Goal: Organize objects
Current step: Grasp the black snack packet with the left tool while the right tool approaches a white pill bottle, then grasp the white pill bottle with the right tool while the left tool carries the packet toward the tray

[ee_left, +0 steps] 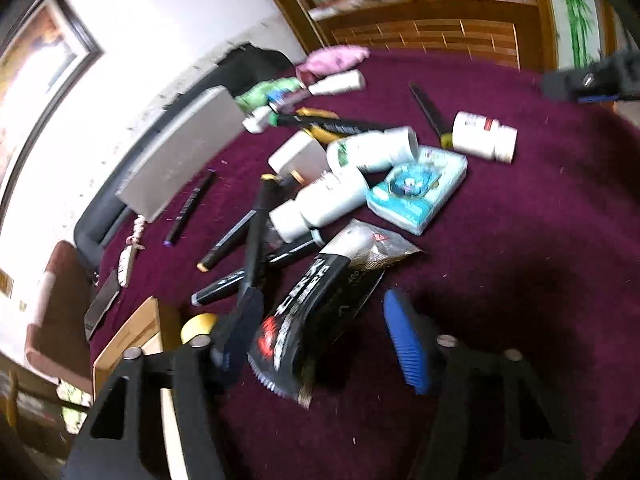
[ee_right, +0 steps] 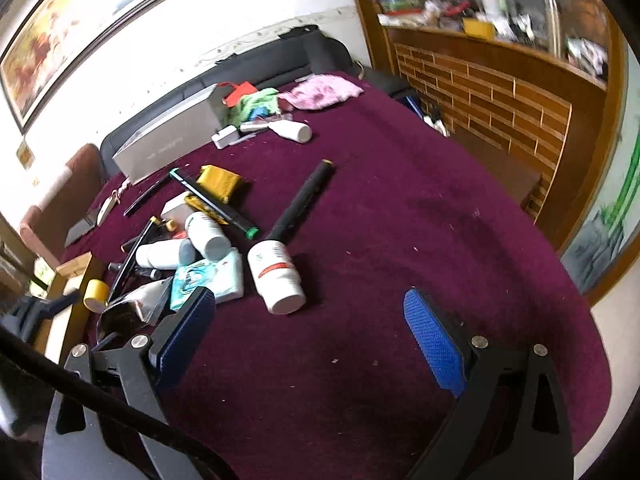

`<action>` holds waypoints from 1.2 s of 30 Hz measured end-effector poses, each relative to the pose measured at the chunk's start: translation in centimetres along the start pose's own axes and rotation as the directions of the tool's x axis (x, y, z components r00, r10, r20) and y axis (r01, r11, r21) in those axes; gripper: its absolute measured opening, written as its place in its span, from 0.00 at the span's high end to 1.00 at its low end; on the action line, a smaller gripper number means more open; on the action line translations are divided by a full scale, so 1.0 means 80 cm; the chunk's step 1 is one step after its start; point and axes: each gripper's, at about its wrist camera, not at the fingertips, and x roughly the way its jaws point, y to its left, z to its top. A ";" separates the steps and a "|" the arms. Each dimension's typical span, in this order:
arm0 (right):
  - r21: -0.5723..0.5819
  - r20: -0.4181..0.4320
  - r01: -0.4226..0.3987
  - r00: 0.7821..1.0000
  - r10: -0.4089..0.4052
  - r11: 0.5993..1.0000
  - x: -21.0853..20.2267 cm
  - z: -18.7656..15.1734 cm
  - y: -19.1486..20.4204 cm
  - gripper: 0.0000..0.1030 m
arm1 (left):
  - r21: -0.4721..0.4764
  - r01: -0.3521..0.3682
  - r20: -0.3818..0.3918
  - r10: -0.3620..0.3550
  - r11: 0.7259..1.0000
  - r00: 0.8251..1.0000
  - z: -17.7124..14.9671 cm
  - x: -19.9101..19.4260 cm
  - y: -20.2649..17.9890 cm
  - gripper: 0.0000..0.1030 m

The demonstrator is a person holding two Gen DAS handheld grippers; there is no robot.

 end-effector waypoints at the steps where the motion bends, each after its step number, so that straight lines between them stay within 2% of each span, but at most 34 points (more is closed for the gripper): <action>1: 0.018 -0.012 -0.009 1.000 0.009 1.000 0.003 0.001 -0.006 0.06 | 0.007 -0.006 -0.006 0.006 1.000 1.000 0.001 0.007 0.001 0.46; 7: 0.027 -0.028 -0.027 0.999 0.028 0.999 0.007 -0.003 -0.008 0.06 | 0.035 0.009 -0.059 -0.007 0.999 0.998 0.004 0.039 -0.002 0.46; 11: 0.003 -0.051 -0.040 0.998 0.040 0.999 0.014 -0.005 0.004 0.06 | 0.054 -0.021 -0.030 0.023 0.998 0.999 0.005 0.036 -0.011 0.46; 15: -0.001 -0.076 -0.050 0.996 0.050 0.999 0.022 -0.006 0.012 0.06 | 0.035 -0.059 -0.011 0.059 0.998 0.998 0.006 0.038 -0.015 0.46; 17: 0.001 -0.099 -0.054 0.994 0.054 0.999 0.028 -0.006 0.014 0.06 | 0.012 -0.043 -0.027 0.043 0.999 0.999 0.007 0.036 -0.014 0.58; 19: -0.002 -0.114 -0.049 0.992 0.049 0.999 0.033 -0.003 0.015 0.06 | -0.079 0.024 -0.050 -0.028 0.997 0.998 0.007 0.030 -0.004 0.73; 21: -0.020 -0.125 -0.036 0.992 0.033 0.999 0.038 0.001 0.018 0.06 | -0.199 0.114 -0.030 -0.122 0.973 0.992 0.001 0.019 0.013 0.78; 24: -0.051 -0.139 -0.002 0.990 -0.005 0.999 0.045 0.007 0.019 0.06 | -0.386 0.218 0.026 -0.226 0.896 0.974 -0.019 0.001 0.042 0.80; 27: -0.067 -0.153 -0.006 0.988 -0.004 0.998 0.050 0.011 0.025 0.06 | -0.484 0.293 0.108 -0.276 0.824 0.955 -0.043 -0.026 0.056 0.80; 29: -0.076 -0.150 -0.018 0.989 0.007 0.997 0.051 0.013 0.032 0.06 | -0.504 0.304 0.138 -0.272 0.808 0.952 -0.052 -0.039 0.060 0.84; 31: -0.094 -0.152 -0.019 0.988 0.005 0.995 0.055 0.017 0.041 0.06 | -0.502 0.299 0.132 -0.270 0.812 0.954 -0.055 -0.042 0.057 0.84; 36: -0.176 -0.163 0.079 0.981 -0.109 0.981 0.086 0.021 0.055 0.07 | -0.404 0.250 0.089 -0.234 0.880 0.968 -0.041 -0.035 0.038 0.83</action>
